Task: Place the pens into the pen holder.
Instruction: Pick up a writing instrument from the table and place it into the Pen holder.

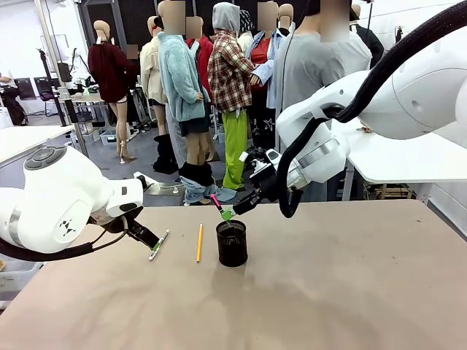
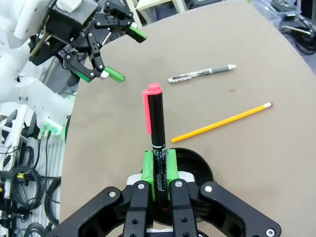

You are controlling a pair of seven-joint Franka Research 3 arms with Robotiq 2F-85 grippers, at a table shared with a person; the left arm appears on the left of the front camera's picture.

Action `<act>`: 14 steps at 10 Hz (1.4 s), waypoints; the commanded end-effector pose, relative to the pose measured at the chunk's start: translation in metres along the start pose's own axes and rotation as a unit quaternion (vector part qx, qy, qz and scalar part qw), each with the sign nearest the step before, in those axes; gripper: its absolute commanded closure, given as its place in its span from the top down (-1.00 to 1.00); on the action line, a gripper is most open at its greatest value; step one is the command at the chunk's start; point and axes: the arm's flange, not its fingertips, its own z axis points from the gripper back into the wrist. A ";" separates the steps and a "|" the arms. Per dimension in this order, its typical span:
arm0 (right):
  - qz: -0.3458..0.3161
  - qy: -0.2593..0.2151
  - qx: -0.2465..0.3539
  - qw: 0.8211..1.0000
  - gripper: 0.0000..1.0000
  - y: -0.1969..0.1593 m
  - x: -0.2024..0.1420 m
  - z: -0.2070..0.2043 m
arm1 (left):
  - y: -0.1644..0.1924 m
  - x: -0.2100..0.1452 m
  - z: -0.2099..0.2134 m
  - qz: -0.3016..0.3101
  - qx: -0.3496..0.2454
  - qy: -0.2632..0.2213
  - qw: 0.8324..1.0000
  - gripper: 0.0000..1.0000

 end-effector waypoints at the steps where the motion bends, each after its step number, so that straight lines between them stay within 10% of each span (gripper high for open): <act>1: 0.028 0.012 -0.005 1.000 -1.00 -0.009 -0.002 -0.012 | 0.001 0.000 0.001 0.002 0.000 -0.001 1.000 1.00; 4: 0.033 0.022 0.006 0.999 -1.00 -0.010 -0.009 -0.021 | 0.001 0.000 0.001 0.002 0.000 -0.001 1.000 1.00; 9: 0.038 0.022 0.006 0.999 0.23 -0.007 -0.009 -0.016 | 0.001 0.000 0.001 0.002 0.000 -0.001 1.000 1.00; 14: 0.056 0.002 -0.100 0.993 0.23 0.012 0.002 0.072 | 0.001 0.000 0.001 0.002 0.000 -0.001 1.000 1.00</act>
